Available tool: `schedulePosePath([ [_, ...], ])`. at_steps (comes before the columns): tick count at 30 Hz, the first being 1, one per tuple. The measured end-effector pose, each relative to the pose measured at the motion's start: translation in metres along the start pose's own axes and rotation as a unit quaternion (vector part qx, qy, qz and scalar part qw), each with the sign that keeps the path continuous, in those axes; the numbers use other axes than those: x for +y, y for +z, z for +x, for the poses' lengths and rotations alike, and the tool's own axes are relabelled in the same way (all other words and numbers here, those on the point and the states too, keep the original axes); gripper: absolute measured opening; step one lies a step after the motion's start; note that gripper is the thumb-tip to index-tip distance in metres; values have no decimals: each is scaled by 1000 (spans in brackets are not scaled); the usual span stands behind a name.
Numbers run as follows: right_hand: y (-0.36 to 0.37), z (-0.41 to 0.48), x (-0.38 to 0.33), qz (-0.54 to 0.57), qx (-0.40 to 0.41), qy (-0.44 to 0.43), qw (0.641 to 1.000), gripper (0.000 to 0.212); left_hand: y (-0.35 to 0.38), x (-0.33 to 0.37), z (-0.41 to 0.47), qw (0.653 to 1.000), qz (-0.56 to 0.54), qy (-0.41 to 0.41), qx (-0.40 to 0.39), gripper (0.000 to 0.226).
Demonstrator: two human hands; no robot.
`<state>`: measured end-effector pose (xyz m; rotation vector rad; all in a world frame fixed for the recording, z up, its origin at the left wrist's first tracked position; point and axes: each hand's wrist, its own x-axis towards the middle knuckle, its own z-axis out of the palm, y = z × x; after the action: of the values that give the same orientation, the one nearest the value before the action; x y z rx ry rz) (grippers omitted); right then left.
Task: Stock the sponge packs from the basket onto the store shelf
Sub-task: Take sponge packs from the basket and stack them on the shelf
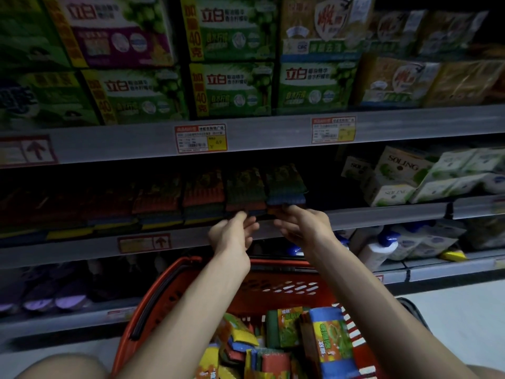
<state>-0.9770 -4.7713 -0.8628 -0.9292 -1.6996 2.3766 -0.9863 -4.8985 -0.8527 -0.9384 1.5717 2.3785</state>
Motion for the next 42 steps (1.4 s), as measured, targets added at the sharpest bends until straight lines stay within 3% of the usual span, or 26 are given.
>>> schedulePosePath([
  [9, -14, -20, -4, -45, -55, 1, 997, 14, -22, 2, -15, 997, 62, 15, -53, 7],
  [13, -29, -38, -6, -161, -89, -53, 982, 9, -41, 0, -27, 983, 140, 67, -94, 9],
  [19, -59, -68, 0, -277, -112, -116, 947, 11, -72, -5, -59, 912, 311, 194, -183, 10],
  [24, -93, -90, 23, -356, -155, -85, 918, 18, -116, -20, -67, 807, 454, 283, -250, 11],
  [27, -111, -94, 40, -484, -165, -95, 854, 18, -144, -30, -59, 714, 579, 315, -238, 12],
  [31, -120, -102, 64, -655, -142, -144, 728, 25, -169, -47, -45, 508, 774, 311, -214, 46],
  [33, -120, -109, 76, -710, -178, -165, 661, 29, -180, -57, -34, 449, 821, 278, -219, 62],
  [37, -115, -119, 100, -788, -242, -169, 540, 29, -205, -77, -15, 372, 870, 229, -227, 89],
  [40, -105, -123, 118, -811, -296, -182, 471, 38, -213, -86, -7, 370, 876, 190, -243, 104],
  [42, -93, -122, 129, -808, -328, -165, 462, 53, -215, -89, -4, 375, 875, 176, -249, 110],
])
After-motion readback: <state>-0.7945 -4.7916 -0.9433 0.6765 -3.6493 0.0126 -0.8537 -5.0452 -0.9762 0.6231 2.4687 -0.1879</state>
